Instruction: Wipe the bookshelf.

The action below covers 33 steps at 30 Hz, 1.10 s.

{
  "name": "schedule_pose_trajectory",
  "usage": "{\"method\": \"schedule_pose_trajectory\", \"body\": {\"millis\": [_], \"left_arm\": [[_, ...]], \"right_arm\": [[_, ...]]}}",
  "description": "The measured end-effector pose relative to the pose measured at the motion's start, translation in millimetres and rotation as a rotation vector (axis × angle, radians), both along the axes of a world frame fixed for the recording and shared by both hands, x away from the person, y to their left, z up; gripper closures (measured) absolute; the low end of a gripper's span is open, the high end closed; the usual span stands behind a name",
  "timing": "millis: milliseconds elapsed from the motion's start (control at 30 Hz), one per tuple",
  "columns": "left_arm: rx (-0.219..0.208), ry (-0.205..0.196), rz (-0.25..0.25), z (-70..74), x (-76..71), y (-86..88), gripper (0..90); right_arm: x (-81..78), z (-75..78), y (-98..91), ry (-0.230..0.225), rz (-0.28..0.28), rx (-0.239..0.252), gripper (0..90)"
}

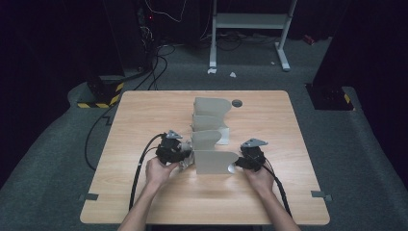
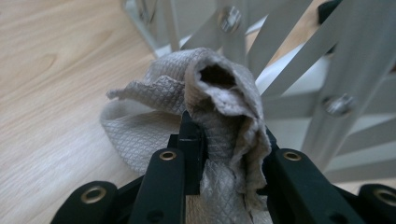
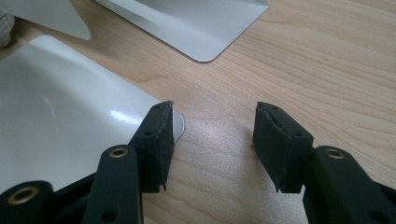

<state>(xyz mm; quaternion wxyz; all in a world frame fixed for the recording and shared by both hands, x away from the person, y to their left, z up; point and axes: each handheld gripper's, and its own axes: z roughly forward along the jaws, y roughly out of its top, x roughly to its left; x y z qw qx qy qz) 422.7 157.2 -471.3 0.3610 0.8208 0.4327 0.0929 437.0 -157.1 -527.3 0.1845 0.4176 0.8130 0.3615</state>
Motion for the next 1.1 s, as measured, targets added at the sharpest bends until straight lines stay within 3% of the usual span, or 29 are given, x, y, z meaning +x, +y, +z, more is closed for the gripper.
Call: {"method": "schedule_pose_trajectory", "body": {"millis": [200, 333, 533, 833, 933, 1100], "left_arm": [[0.008, -0.009, -0.015, 6.4, 5.6, -8.5, 73.3], [-0.021, -0.009, -0.020, 10.1, 8.7, -10.5, 73.4], [-0.035, -0.056, -0.026, 30.1, 10.1, -11.6, 73.3], [-0.160, -0.131, -0.022, 65.1, 0.6, 3.8, 73.0], [-0.152, -0.140, -0.027, 69.9, -4.5, 4.1, 73.0], [-0.127, -0.134, -0.032, 64.0, -9.1, 1.7, 72.9]], "right_arm": [[-0.1, 0.0, 0.1, 0.000, -0.001, 0.000, 48.3], [-0.2, 0.0, 0.3, 0.001, -0.001, 0.000, 48.3], [-0.3, 0.0, 0.3, 0.001, -0.001, 0.000, 48.3], [-0.3, 0.0, 0.3, 0.001, -0.001, 0.000, 48.3], [-0.3, 0.0, 0.3, 0.002, -0.002, 0.000, 48.3], [-0.4, 0.0, 0.4, 0.001, -0.002, 0.000, 48.3]]}}
